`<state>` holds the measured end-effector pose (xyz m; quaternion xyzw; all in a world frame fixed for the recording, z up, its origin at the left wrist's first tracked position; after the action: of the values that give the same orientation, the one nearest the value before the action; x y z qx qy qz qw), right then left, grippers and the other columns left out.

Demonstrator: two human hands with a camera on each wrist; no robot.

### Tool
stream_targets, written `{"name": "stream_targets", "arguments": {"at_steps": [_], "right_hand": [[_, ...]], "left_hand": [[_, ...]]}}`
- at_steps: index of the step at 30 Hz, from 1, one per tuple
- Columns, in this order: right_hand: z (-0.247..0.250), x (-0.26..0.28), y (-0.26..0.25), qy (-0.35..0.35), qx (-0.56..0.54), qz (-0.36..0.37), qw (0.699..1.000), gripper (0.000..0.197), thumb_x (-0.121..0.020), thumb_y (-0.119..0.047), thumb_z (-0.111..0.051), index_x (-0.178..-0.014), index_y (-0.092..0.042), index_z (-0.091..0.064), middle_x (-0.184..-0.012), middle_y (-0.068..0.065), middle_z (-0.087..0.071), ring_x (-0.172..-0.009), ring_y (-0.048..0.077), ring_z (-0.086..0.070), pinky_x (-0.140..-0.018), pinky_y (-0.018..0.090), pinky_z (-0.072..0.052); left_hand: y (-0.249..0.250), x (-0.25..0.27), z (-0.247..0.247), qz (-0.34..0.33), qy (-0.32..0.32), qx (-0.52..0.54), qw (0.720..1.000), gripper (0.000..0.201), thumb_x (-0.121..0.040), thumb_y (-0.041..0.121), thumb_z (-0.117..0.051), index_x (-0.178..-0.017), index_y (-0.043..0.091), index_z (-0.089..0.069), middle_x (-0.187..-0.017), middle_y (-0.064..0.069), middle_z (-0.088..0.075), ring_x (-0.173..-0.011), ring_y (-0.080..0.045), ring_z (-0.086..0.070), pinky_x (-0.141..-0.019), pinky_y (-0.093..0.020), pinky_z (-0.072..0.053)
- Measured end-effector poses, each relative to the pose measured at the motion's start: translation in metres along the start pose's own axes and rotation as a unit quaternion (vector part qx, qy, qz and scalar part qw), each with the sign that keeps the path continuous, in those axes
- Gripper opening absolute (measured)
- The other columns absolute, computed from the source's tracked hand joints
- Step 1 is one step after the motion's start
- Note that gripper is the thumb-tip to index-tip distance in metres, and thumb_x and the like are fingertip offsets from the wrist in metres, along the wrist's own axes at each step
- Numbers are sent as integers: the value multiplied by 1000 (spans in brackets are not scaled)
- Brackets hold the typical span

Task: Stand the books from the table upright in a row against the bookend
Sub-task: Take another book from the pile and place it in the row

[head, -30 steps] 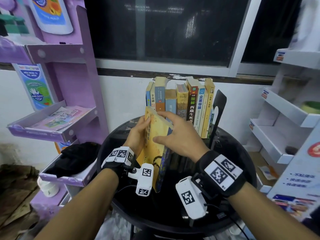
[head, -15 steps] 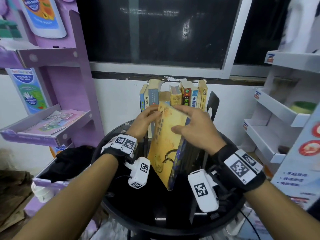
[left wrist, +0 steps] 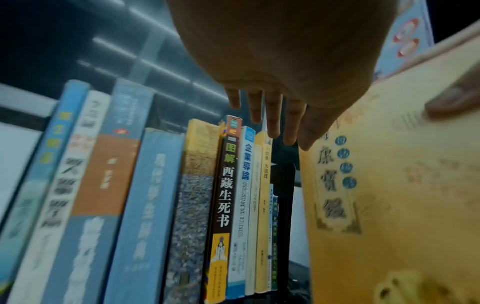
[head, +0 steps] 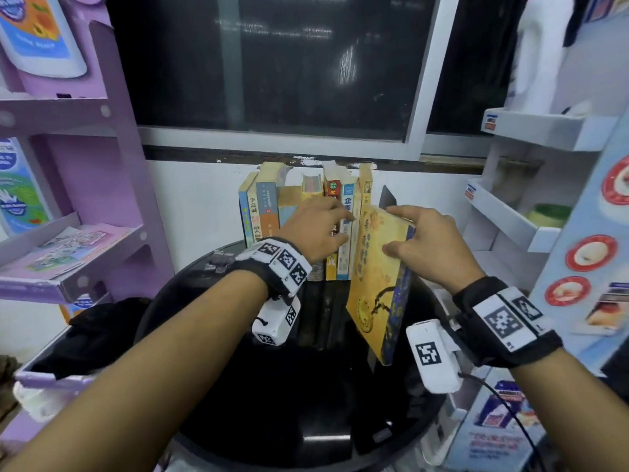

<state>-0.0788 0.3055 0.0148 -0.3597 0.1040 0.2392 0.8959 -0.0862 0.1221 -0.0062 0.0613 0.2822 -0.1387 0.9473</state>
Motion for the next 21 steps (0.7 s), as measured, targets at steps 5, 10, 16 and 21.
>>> {"name": "stream_targets", "arguments": {"at_steps": [5,10,16,21], "right_hand": [[28,-9,16,33,28,-10,999,55,-80,-11,-70,-132,-24,-57,-111,2,-69,-90,19,-65,-72,24,-51],[53,-18,22,67,29,-10,997,52,-79,-9,-69,-128,-24,-60,-96,1,-67,-81,20,-67,-74,36,-58],[63,-38,26,79,28,2,996,53,-80,-11,-70,-130,-24,-58,-101,1,-67,-83,21,-66,-77,40,-58],[56,-60,31,65,26,11,997,57,-81,-15,-69,-135,-27,-55,-117,2,-66,-98,21,-64,-82,42,-58]], "left_hand": [[18,-30,-21,-55,-50,-131,989,44,-89,35,-52,-131,23,-54,-140,0,-48,-137,-21,-33,-117,-41,-16],[30,-52,-39,-113,-133,-252,952,50,-89,31,-46,-139,21,-47,-151,-2,-36,-146,-23,-16,-120,-46,-4],[36,-62,-74,-173,-215,-337,900,53,-90,35,-47,-141,20,-45,-155,-6,-30,-147,-27,-11,-119,-48,1],[29,-71,-91,-167,-237,-352,890,59,-90,40,-47,-145,22,-39,-157,-4,-27,-148,-28,-6,-116,-49,10]]}}
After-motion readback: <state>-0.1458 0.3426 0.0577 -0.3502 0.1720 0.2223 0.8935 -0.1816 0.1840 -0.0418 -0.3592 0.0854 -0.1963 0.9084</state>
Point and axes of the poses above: each hand's wrist, its own x-axis away from the middle knuckle, its own z-axis out of the back of the hand, y = z × x, the point moved 5 cm from there along -x, towards the middle knuckle
